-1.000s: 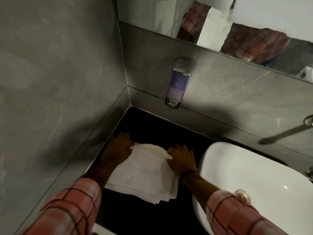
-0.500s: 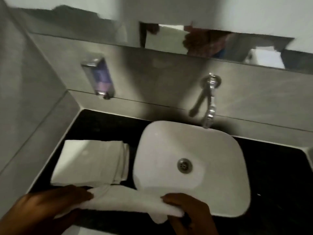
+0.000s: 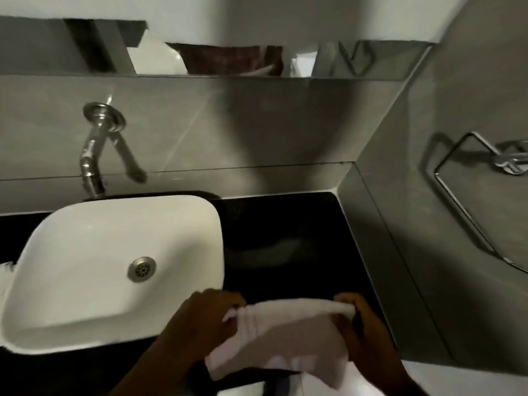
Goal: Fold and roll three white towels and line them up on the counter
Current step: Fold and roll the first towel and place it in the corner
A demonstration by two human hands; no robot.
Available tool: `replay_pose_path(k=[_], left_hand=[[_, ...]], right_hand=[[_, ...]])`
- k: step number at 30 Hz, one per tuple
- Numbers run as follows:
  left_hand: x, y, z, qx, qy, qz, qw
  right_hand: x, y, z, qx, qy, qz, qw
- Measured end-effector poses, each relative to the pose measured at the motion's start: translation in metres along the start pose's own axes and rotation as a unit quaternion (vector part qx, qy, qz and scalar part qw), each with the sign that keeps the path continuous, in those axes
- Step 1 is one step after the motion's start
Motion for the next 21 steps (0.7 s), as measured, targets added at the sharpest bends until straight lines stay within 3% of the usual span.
replay_pose_path(k=[1, 4, 6, 11, 14, 18, 21], left_hand=[[0.007, 0.005, 0.026, 0.011, 0.002, 0.008, 1.000], [0.019, 0.048, 0.098, -0.036, -0.119, 0.060, 0.990], [0.028, 0.089, 0.116, -0.037, -0.153, 0.095, 0.983], [0.048, 0.164, 0.132, 0.035, -0.061, 0.085, 0.994], [0.042, 0.187, 0.143, 0.061, -0.025, 0.114, 0.991], [0.001, 0.199, 0.135, 0.081, -0.034, 0.136, 0.987], [-0.038, 0.201, 0.100, 0.069, -0.094, 0.126, 0.985]], right_hand=[[0.006, -0.003, 0.029, -0.020, 0.015, -0.014, 1.000], [0.056, 0.000, 0.098, -0.016, -0.013, -0.097, 0.995], [0.085, 0.020, 0.118, -0.025, 0.016, -0.189, 0.982], [0.089, 0.087, 0.127, -0.028, -0.125, -0.342, 0.931], [0.097, 0.125, 0.137, -0.063, -0.135, -0.378, 0.914], [0.132, 0.112, 0.152, -0.070, -0.168, -0.407, 0.895], [0.169, 0.067, 0.156, -0.048, -0.134, -0.396, 0.907]])
Point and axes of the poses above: each hand's wrist, its own z-axis towards the middle knuckle, its own y-axis out of the palm, x = y × z, the point moved 5 cm from there along z, towards the middle knuckle, and after that the axes turned 5 degrees about z, right-handed, at the moved point
